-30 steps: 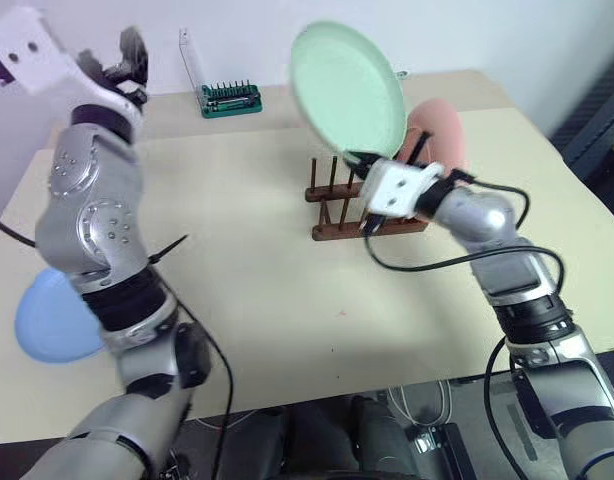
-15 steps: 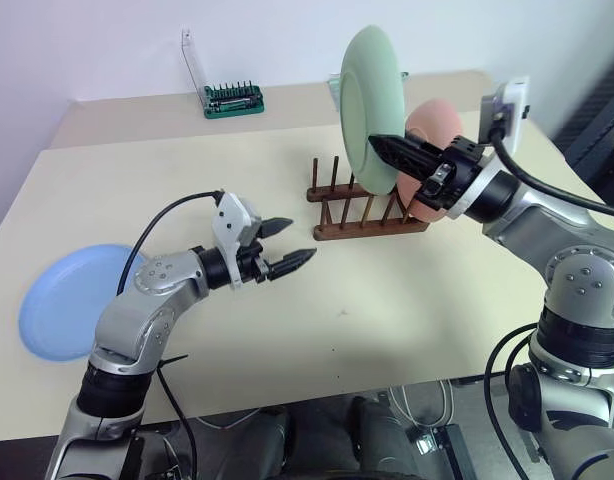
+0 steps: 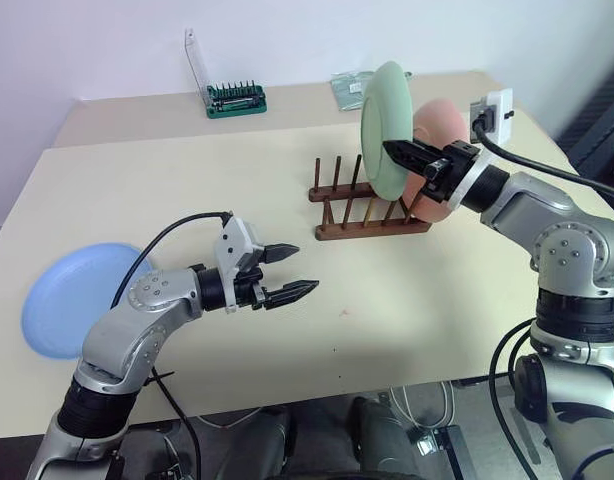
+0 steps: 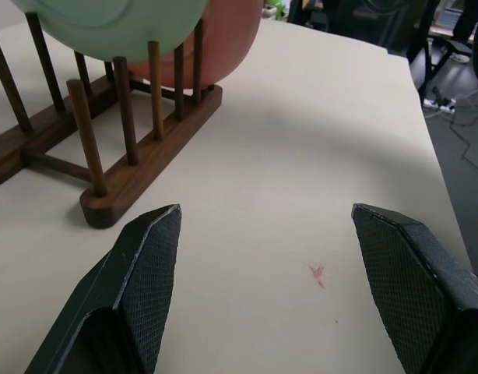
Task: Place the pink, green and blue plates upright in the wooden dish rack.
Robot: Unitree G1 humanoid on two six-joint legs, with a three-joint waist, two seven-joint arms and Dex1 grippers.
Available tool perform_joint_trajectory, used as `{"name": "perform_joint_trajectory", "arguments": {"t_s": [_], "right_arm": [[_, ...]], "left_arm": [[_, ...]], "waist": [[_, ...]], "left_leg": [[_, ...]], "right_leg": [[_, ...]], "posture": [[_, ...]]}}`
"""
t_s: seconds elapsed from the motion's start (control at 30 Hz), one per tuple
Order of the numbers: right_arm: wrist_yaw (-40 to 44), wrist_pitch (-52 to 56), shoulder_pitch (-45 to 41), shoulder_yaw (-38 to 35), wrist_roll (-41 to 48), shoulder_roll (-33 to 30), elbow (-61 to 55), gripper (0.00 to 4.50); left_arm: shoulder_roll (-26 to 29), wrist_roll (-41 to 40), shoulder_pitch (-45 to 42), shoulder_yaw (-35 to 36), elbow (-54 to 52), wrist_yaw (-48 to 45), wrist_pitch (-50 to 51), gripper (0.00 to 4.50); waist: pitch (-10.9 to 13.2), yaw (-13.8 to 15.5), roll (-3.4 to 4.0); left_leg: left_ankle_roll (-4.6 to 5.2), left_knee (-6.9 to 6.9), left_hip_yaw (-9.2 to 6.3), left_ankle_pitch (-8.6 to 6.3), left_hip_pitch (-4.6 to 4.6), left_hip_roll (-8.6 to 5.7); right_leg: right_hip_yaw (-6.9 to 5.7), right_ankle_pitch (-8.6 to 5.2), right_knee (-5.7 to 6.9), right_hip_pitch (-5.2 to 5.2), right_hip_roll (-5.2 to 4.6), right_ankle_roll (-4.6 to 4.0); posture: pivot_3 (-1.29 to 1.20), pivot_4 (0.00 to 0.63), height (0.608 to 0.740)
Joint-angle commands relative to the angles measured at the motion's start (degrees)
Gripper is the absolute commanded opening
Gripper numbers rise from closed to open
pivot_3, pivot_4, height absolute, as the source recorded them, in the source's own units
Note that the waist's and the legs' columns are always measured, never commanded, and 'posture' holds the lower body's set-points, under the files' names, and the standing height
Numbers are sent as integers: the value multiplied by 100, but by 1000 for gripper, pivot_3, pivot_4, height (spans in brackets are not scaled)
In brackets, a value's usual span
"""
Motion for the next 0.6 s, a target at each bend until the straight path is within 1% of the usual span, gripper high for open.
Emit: {"name": "perform_joint_trajectory", "arguments": {"t_s": [0.03, 0.13, 0.23, 0.27, 0.4, 0.53, 0.6], "right_arm": [[29, 0, -282, -198, 42, -65, 30, 0], [-17, 201, -311, -120, 12, -67, 181, 0], [-68, 197, -342, -118, -91, -51, 235, 1209], [-47, 147, -338, -83, -168, -73, 216, 1479], [66, -129, -291, 66, -533, -154, 39, 3467], [309, -678, -252, 385, -1155, -412, -173, 3467], [512, -1050, -272, 584, -1543, -642, -279, 3467]], "left_arm": [[50, -1, 53, 60, -245, 92, -44, 3582], [47, 48, 73, 66, -256, 178, -83, 3582], [33, 198, 20, 51, -182, 284, -196, 3651], [9, 215, -9, 62, -149, 319, -200, 3651], [-38, 250, -70, 65, -81, 379, -247, 3651], [-50, 278, -96, 40, -47, 386, -271, 3651], [-72, 289, -119, 39, -17, 397, -282, 3651]], "waist": [[0, 6, 0], [0, 8, 0], [0, 8, 0], [0, 7, 0], [0, 7, 1], [0, 4, 1], [0, 8, 1]], "left_leg": [[0, 0, 0, 0, 0, 0], [0, 0, 0, 0, 0, 0], [0, 1, 0, 0, 0, 0], [0, 0, 0, 0, -1, 0], [0, 0, 0, 0, -1, 0], [0, 0, 1, 0, -1, 0], [0, 0, 1, 0, 0, -1]], "right_leg": [[0, 0, 0, 1, 0, 0], [0, 0, -1, 1, 0, 0], [0, 0, -1, 2, 0, 0], [0, 0, -1, 2, 0, 0], [0, 0, -1, 1, 0, 0], [0, 0, -1, 0, 0, 0], [0, 0, -1, 0, 0, 0]], "posture": [[0, 150, 740], [0, 150, 740], [0, 150, 740], [0, 150, 740], [0, 150, 740], [0, 150, 740], [0, 150, 740]]}}
